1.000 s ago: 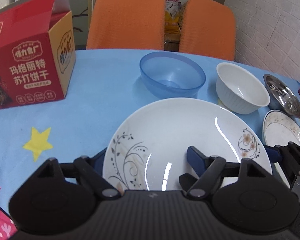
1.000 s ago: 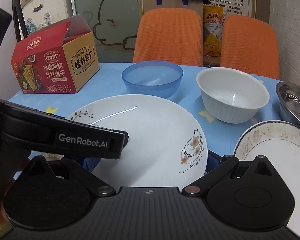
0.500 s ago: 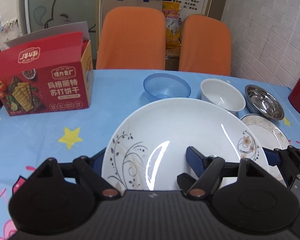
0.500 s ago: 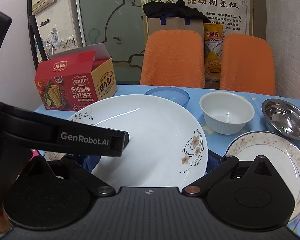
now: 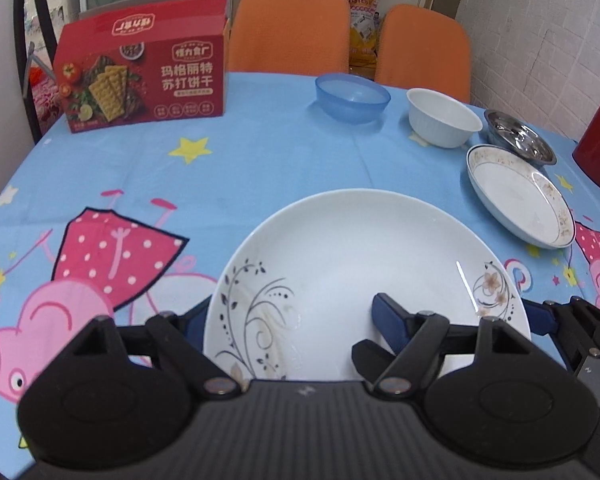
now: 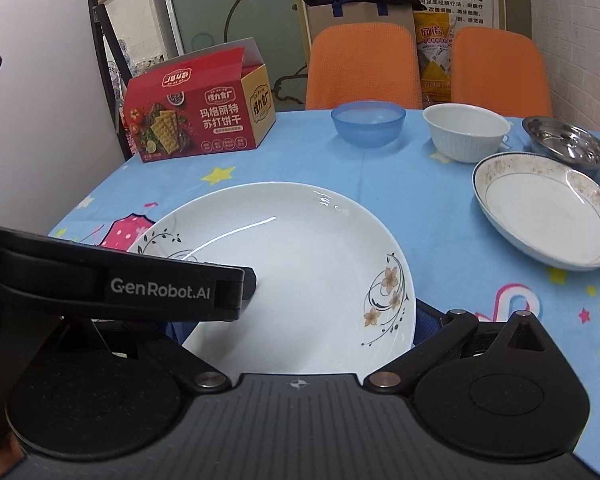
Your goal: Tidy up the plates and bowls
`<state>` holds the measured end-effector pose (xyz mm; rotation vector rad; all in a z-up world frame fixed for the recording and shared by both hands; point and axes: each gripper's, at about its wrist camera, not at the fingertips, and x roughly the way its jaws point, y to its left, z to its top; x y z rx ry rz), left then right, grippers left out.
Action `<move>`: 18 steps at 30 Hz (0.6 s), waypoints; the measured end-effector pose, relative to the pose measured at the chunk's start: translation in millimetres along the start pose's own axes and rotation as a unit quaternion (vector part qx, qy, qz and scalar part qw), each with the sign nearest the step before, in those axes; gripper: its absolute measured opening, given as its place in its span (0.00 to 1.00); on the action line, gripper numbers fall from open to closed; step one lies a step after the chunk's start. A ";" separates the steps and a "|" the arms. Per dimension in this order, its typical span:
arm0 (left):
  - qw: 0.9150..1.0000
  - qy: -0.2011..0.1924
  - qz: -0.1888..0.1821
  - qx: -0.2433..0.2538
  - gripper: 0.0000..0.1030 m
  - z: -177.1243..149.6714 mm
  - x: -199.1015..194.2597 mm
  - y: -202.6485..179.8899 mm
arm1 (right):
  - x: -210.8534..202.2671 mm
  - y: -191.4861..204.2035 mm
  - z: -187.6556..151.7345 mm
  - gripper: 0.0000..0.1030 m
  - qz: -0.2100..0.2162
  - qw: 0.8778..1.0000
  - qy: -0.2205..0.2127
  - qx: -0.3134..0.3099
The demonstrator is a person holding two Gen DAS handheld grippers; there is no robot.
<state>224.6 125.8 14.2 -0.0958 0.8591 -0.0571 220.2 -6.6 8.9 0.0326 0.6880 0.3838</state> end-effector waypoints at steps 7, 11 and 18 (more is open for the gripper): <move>1.000 -0.005 0.008 -0.002 0.73 -9.2 5.4 5.8 | 8.7 2.5 -13.1 0.88 0.011 1.000 0.012 0.009; 1.000 -0.002 0.000 -0.012 0.73 -12.6 14.9 14.6 | 16.2 2.5 -17.0 0.88 0.015 1.000 0.018 -0.002; 0.998 -0.063 0.006 -0.007 0.75 -6.4 -4.7 15.2 | 12.1 -3.1 -17.0 0.85 0.016 1.000 -0.001 0.022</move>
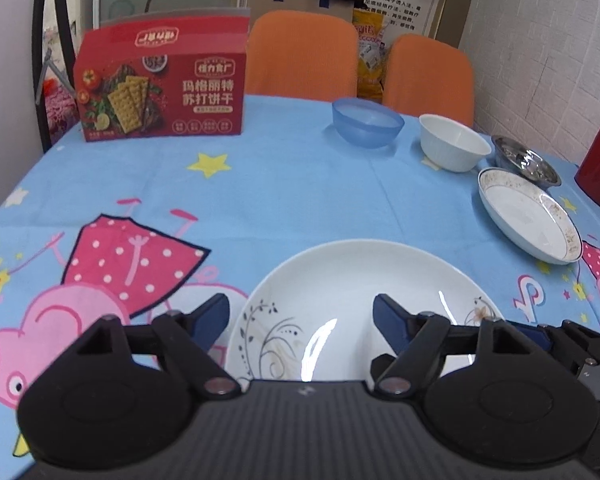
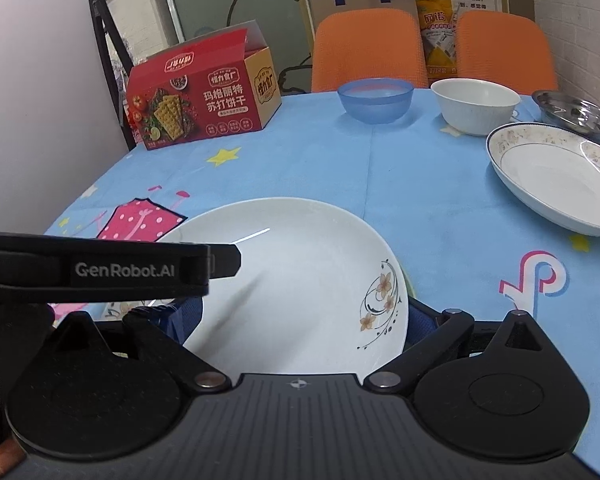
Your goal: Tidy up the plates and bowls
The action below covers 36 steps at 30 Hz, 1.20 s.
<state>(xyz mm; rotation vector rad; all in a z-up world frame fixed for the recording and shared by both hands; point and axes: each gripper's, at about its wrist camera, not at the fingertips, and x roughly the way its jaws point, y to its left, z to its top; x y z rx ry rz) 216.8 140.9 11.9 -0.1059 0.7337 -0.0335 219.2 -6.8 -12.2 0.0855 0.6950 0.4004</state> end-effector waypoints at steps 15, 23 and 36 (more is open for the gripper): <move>0.999 -0.029 -0.009 0.038 0.91 16.1 -23.2 -41.3 | -69.4 -63.0 0.1 0.86 -0.074 0.995 -0.068 0.018; 0.997 -0.020 -0.020 0.071 0.94 28.2 -12.6 -84.1 | -84.8 -140.3 -14.5 0.86 -0.126 0.984 -0.065 0.112; 0.994 0.015 -0.015 0.110 0.94 57.4 39.1 -142.1 | -76.1 -208.3 6.6 0.86 -0.116 0.980 -0.074 0.144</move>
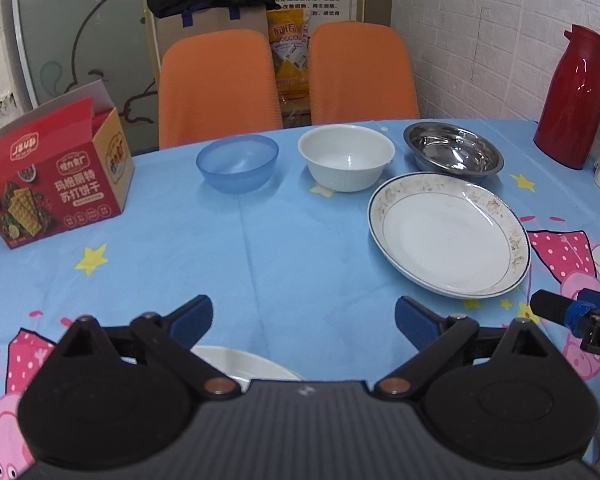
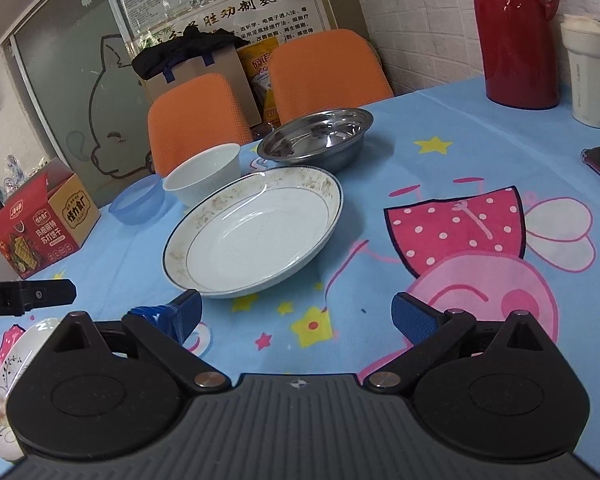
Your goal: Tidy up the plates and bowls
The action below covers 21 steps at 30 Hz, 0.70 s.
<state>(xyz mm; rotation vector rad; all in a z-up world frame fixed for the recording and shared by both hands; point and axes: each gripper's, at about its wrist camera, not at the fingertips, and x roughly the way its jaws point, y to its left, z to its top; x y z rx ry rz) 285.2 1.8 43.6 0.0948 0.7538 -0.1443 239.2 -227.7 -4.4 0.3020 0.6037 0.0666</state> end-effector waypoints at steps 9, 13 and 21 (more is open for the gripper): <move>0.996 0.053 -0.064 -0.022 0.94 38.4 54.6 -2.2 | 43.7 -6.5 40.8 0.86 0.002 0.999 0.010 -0.039; 0.993 0.074 -0.083 -0.031 0.94 53.7 84.4 -7.9 | 65.3 -4.8 49.0 0.86 -0.003 0.998 0.024 -0.057; 0.991 0.091 -0.092 -0.017 0.94 71.4 130.8 -29.0 | 94.5 2.2 47.1 0.86 -0.015 0.996 0.048 -0.078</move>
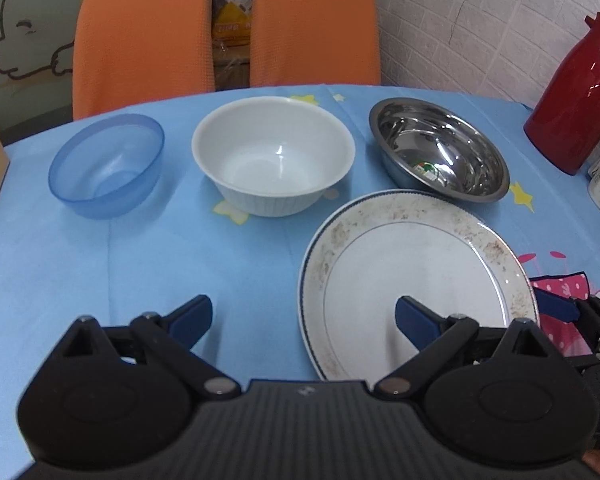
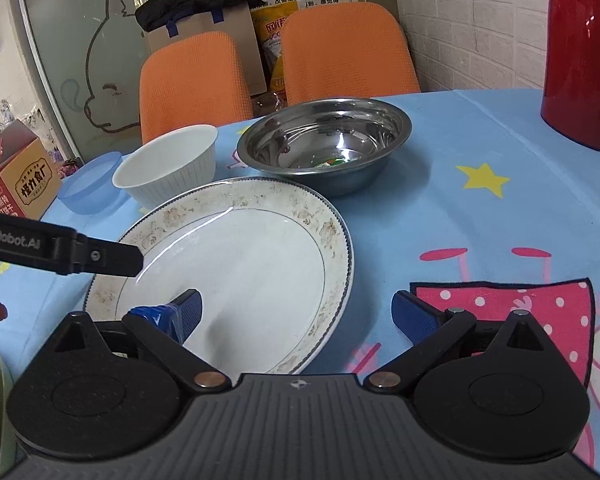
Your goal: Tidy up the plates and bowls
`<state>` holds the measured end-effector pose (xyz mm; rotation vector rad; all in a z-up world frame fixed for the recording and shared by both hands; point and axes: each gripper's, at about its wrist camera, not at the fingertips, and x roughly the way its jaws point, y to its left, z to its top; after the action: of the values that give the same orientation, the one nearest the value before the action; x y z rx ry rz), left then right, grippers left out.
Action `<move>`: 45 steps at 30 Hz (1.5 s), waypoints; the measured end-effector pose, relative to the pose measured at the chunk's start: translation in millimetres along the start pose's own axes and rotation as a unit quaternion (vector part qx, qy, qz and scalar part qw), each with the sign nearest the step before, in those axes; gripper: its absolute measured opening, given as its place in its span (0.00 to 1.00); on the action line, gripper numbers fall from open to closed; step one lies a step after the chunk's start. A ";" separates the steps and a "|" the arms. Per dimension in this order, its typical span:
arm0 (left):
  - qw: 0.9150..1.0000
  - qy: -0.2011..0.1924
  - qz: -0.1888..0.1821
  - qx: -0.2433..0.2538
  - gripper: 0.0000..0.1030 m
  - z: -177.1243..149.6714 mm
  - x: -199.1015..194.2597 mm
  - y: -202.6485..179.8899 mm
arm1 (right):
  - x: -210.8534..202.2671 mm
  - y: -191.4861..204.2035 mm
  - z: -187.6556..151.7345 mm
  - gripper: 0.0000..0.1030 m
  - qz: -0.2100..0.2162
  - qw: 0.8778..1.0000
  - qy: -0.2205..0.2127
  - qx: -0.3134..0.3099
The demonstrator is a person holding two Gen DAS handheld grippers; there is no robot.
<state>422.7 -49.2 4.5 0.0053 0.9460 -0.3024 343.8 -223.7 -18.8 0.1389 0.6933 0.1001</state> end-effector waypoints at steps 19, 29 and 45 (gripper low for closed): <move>1.000 -0.003 0.002 0.028 0.79 -9.6 16.9 -33.3 | 13.0 38.4 -6.5 0.88 -0.019 0.998 -0.011 -0.051; 1.000 -0.009 -0.013 0.009 0.73 -20.8 -2.5 -20.5 | -3.0 46.2 -11.3 0.86 0.000 0.999 -0.029 -0.041; 0.999 -0.044 -0.021 -0.004 0.73 -43.4 -65.8 -3.3 | -50.9 73.7 -18.0 0.87 0.022 0.998 -0.050 -0.017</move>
<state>351.3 -29.9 32.0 -0.0340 0.8614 -0.3346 289.9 -156.4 11.4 0.1248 0.5882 0.1457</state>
